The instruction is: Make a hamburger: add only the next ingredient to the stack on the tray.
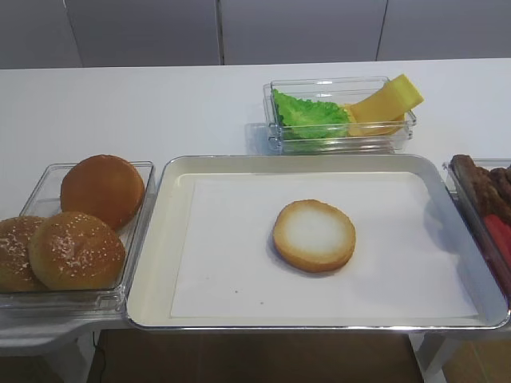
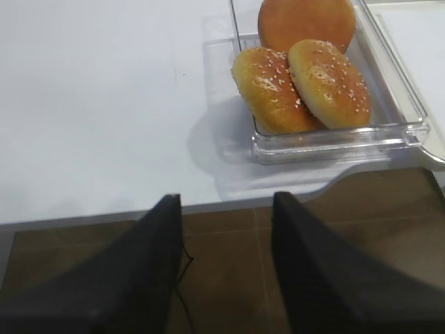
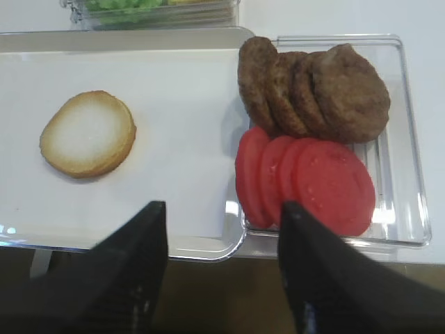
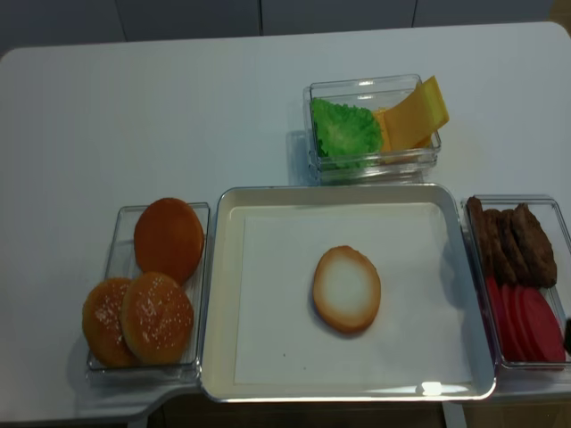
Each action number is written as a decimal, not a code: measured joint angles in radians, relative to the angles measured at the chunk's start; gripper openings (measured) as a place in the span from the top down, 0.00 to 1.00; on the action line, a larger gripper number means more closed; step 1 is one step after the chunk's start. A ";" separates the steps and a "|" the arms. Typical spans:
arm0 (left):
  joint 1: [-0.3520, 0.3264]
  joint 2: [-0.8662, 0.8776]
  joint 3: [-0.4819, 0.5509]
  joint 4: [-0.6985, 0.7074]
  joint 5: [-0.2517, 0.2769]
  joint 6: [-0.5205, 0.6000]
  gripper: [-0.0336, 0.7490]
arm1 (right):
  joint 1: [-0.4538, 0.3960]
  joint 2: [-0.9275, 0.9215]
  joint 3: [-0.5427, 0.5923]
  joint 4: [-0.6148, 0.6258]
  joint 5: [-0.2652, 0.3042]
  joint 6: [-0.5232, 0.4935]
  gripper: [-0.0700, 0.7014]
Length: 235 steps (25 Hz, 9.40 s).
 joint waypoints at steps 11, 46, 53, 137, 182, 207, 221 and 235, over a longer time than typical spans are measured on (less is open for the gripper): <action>0.000 0.000 0.000 0.000 0.000 0.000 0.56 | 0.045 0.433 -0.141 0.026 0.005 0.003 0.41; 0.000 0.000 0.000 0.000 0.000 0.000 0.56 | 0.166 0.814 -0.156 -0.211 -0.083 0.130 0.57; 0.000 0.000 0.000 0.000 0.000 0.000 0.56 | 0.166 0.836 -0.156 -0.220 -0.081 0.130 0.72; 0.000 0.000 0.000 0.000 0.000 0.000 0.57 | 0.494 1.119 -0.516 -0.193 -0.093 0.112 0.60; 0.000 0.000 0.000 0.000 0.000 0.000 0.58 | -0.072 0.769 -0.460 -0.077 0.190 -0.022 0.25; 0.000 0.000 0.000 0.000 0.000 0.000 0.58 | -0.072 -0.266 -0.135 -0.054 0.263 -0.002 0.25; 0.000 0.000 0.000 0.000 0.000 0.000 0.58 | -0.072 -0.473 0.004 -0.042 0.270 -0.002 0.25; 0.000 0.000 0.000 0.000 0.000 0.000 0.58 | -0.072 -0.501 0.163 -0.048 0.204 -0.052 0.25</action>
